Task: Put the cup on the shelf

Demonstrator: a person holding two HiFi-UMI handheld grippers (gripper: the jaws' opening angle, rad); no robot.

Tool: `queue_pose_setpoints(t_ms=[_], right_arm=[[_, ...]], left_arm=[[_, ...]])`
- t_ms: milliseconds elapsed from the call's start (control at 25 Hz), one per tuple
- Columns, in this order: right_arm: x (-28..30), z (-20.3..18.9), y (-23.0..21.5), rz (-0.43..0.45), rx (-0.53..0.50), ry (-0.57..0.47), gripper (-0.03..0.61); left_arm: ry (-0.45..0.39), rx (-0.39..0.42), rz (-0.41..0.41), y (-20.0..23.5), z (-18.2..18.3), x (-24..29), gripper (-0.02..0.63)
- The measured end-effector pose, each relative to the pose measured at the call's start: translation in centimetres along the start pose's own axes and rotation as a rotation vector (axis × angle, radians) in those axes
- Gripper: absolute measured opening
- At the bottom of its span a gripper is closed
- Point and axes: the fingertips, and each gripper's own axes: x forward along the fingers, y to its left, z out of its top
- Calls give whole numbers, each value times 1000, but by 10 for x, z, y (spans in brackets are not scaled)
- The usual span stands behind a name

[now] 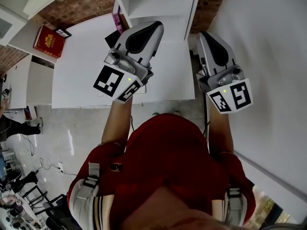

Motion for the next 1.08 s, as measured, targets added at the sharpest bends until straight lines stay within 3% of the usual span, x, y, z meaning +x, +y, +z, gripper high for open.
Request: queue_pose_setpoints(t_ms=[1080], right_arm=[[-1, -5, -1, -13, -1, 11, -3]], left_arm=[[13, -21, -2, 5, -9, -4, 6]])
